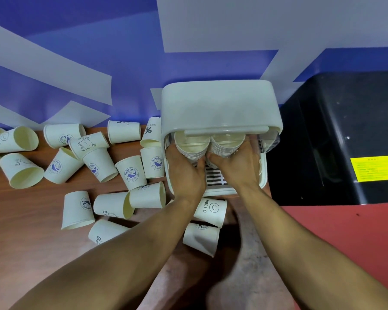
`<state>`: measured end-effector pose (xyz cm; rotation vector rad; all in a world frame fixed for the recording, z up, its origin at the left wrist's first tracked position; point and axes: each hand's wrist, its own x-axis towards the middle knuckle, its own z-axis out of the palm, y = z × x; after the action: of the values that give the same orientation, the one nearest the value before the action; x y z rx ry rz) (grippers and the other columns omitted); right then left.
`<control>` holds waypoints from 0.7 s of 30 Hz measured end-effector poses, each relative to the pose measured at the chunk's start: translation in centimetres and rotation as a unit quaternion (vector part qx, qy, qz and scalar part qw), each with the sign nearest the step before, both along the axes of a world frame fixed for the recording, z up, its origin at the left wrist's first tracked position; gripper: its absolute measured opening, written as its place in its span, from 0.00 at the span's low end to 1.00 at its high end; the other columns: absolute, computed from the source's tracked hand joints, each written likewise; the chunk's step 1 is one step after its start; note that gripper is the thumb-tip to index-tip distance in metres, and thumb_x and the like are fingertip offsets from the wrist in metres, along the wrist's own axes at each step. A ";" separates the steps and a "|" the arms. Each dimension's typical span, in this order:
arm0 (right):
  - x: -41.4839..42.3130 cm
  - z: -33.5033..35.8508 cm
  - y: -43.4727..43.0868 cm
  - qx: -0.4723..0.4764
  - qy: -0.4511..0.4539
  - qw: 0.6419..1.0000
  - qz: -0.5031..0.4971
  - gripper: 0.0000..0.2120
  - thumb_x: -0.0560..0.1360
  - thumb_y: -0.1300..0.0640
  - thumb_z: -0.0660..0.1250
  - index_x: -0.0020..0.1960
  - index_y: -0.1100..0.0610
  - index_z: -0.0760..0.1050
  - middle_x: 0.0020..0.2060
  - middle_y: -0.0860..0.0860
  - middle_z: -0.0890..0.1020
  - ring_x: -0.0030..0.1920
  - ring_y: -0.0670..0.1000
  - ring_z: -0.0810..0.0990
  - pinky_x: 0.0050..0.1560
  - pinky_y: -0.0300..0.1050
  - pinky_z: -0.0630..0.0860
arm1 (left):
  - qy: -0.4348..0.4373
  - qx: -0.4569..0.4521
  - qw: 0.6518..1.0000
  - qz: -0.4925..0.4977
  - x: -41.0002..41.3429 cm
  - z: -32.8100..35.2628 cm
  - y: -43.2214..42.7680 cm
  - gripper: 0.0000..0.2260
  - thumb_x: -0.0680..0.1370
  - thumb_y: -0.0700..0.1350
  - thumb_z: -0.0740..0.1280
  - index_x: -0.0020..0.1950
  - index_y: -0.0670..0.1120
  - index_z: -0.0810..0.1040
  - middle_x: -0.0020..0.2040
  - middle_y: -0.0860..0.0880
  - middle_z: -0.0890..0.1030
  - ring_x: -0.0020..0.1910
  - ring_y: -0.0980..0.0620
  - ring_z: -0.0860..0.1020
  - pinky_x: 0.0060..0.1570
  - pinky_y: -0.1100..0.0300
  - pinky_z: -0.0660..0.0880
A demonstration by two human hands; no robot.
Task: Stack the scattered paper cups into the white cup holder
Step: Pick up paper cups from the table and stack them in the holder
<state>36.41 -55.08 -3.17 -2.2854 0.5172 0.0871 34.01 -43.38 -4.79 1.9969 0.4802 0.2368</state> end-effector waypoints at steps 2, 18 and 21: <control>0.2 -0.3 0.0 -0.007 0.007 1.000 0.003 0.32 0.54 0.33 0.73 0.52 0.50 0.76 0.44 0.43 0.82 0.49 0.48 0.81 0.45 0.47 0.79 | 0.007 -0.007 1.000 0.005 0.2 0.1 -0.1 0.29 0.73 0.44 0.73 0.70 0.46 0.63 0.66 0.48 0.71 0.64 0.52 0.71 0.61 0.63 0.67; 1.9 1.2 -0.2 -0.031 -0.007 0.997 0.073 0.32 0.57 0.36 0.75 0.56 0.51 0.78 0.53 0.49 0.82 0.57 0.54 0.78 0.55 0.48 0.76 | 0.024 -0.110 0.993 0.047 3.1 1.0 0.0 0.25 0.68 0.43 0.70 0.62 0.56 0.69 0.58 0.54 0.78 0.57 0.53 0.78 0.59 0.49 0.76; 1.9 1.3 -0.3 -0.035 -0.014 0.997 0.065 0.36 0.60 0.40 0.78 0.63 0.54 0.73 0.59 0.50 0.79 0.63 0.54 0.72 0.60 0.46 0.71 | 0.027 -0.116 0.992 0.052 3.3 0.9 0.0 0.24 0.68 0.43 0.71 0.63 0.53 0.70 0.58 0.54 0.78 0.56 0.54 0.78 0.59 0.50 0.76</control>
<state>38.29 -55.36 -1.84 -2.3847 0.3618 0.1029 37.35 -43.35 -3.88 1.7578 0.6196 0.1834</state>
